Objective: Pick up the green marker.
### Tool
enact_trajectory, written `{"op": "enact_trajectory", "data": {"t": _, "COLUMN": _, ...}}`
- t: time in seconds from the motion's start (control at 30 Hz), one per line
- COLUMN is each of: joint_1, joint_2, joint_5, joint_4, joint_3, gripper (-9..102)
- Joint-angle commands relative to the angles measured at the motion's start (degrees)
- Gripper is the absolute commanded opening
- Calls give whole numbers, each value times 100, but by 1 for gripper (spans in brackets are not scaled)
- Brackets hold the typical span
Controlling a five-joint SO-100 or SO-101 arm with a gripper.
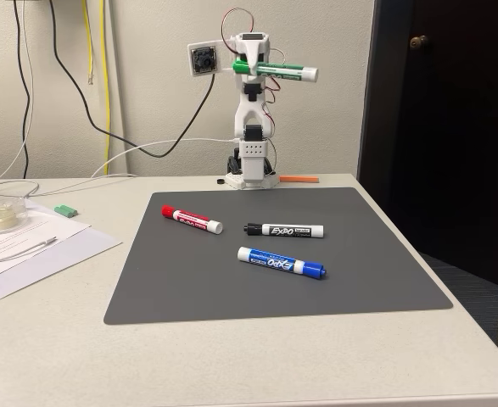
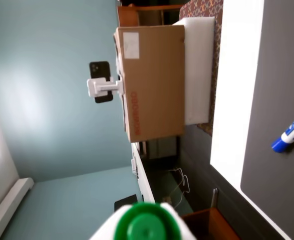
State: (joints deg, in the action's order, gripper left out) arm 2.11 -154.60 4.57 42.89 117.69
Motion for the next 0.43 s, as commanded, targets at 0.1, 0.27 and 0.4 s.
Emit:
{"op": "enact_trajectory", "data": {"t": 0.1, "joint_1": 18, "joint_2": -97, "joint_5": 35, "joint_4": -114, "joint_3": -26, "gripper": 4}}
{"op": "enact_trajectory", "data": {"t": 0.27, "joint_1": 26, "joint_2": -88, "joint_5": 35, "joint_4": -114, "joint_3": -26, "gripper": 4}}
{"op": "enact_trajectory", "data": {"t": 0.4, "joint_1": 0, "joint_2": -88, "joint_5": 26, "joint_4": -114, "joint_3": -26, "gripper": 4}}
